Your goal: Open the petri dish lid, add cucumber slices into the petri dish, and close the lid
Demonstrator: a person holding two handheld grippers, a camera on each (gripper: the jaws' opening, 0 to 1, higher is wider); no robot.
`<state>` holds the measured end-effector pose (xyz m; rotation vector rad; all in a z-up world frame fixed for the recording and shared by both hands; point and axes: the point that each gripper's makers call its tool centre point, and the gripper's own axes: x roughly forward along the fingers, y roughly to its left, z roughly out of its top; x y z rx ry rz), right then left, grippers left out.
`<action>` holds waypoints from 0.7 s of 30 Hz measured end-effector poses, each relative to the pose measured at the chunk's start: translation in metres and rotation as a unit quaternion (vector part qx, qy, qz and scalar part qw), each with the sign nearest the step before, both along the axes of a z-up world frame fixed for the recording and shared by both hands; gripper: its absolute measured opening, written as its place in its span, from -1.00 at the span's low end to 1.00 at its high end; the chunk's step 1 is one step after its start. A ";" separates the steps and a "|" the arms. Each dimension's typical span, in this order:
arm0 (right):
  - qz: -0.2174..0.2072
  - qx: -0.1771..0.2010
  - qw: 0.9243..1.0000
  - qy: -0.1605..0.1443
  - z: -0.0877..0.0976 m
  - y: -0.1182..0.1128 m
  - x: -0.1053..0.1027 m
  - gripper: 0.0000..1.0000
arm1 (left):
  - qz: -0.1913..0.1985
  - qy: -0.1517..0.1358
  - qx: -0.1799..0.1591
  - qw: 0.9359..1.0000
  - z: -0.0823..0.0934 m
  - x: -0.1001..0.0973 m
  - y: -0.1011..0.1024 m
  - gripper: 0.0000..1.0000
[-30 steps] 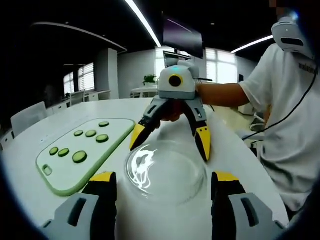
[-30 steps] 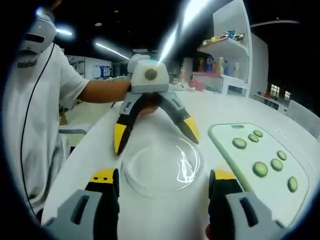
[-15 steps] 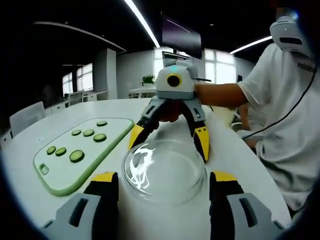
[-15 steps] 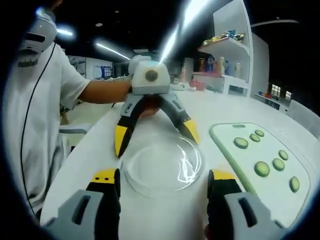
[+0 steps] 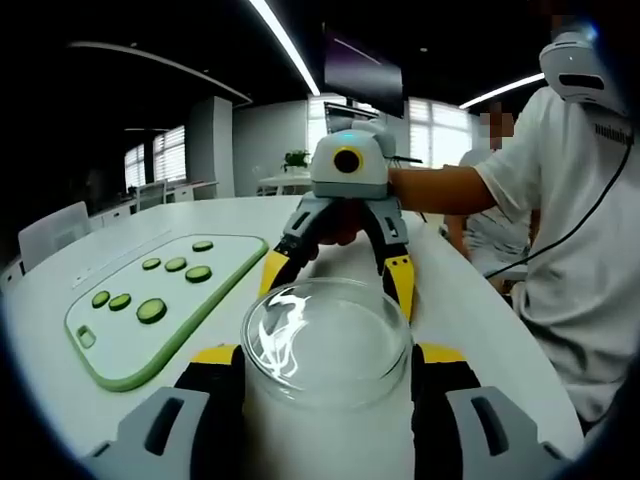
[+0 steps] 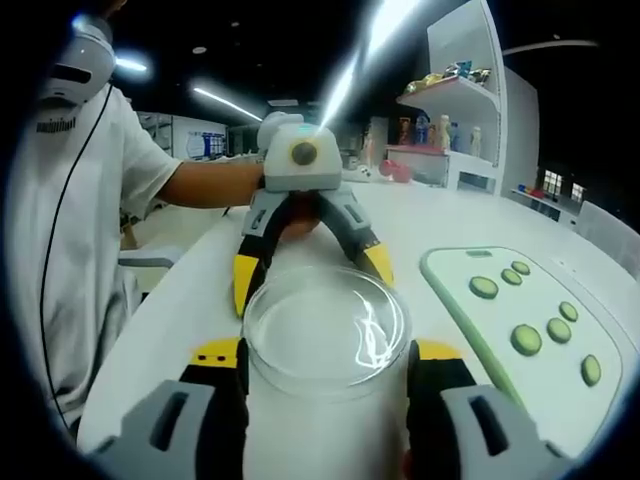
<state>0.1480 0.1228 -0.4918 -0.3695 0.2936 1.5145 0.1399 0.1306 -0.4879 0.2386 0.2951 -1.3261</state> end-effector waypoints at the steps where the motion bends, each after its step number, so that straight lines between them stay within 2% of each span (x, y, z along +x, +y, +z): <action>1: 0.000 0.000 1.000 0.000 0.000 0.000 0.000 0.26 | 0.002 -0.001 0.000 1.000 0.000 0.001 0.000 0.30; 21: 0.001 0.000 1.000 0.002 0.001 0.000 -0.002 0.24 | 0.002 0.000 0.003 1.000 0.001 0.001 -0.001 0.29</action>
